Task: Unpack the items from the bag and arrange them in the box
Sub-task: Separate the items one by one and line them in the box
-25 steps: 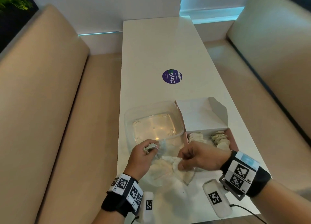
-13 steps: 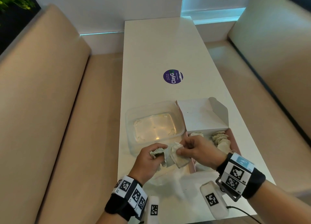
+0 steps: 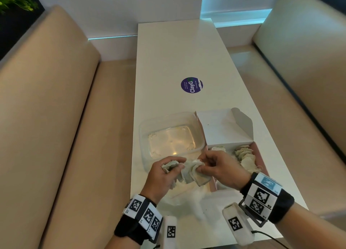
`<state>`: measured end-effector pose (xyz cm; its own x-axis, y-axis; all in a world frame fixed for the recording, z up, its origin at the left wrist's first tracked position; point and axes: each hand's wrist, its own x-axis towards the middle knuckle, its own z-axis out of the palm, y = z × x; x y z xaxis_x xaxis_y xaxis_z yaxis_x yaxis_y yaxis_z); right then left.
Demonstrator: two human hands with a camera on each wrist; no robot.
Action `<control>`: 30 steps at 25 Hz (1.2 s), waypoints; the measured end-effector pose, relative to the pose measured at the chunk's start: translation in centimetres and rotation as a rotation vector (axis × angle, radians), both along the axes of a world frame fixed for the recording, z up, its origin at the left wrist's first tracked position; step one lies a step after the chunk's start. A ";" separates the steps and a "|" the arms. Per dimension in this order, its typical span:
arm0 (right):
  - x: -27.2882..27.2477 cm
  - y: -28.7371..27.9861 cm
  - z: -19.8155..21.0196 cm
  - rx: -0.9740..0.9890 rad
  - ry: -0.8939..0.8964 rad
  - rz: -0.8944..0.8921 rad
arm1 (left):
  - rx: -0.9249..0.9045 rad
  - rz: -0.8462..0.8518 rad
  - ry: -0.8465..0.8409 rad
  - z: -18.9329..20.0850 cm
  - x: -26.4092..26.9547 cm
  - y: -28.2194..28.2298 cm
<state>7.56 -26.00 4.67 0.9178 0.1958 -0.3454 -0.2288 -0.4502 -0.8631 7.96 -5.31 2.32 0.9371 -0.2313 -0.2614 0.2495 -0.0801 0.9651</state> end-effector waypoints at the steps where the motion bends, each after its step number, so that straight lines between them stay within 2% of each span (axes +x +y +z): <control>1: -0.1 -0.2 -0.1 0.008 -0.006 0.003 | -0.030 0.034 0.007 0.1 0.1 0.3; 6: -0.5 -0.7 1.2 -0.001 0.032 0.224 | -0.113 0.118 0.043 -0.1 0.6 1.3; 11: -0.7 -0.8 2.3 0.137 0.190 0.381 | -0.213 0.176 0.080 -0.9 0.9 1.2; 15: -0.3 -0.8 2.6 0.348 0.263 0.341 | -0.222 0.225 0.095 -0.8 1.2 0.4; 18: 0.3 -1.3 3.2 0.399 0.276 0.346 | -0.091 0.378 0.118 -1.8 2.0 1.1; 20: 0.5 -1.8 3.6 0.415 0.258 0.349 | -0.042 0.485 0.192 -2.9 2.7 2.4; 22: 0.6 -2.1 3.7 0.482 0.246 0.308 | -0.124 0.534 0.299 -3.3 2.8 3.4; 25: 0.7 -1.7 2.9 0.631 0.278 0.205 | -0.274 0.439 0.410 -3.0 2.1 2.9; 27: 0.7 -0.8 2.0 0.652 0.311 0.163 | -0.295 0.310 0.380 -2.4 1.4 1.8; 30: 0.8 0.5 0.1 0.577 0.346 0.026 | -0.282 0.133 0.259 -1.2 0.8 0.2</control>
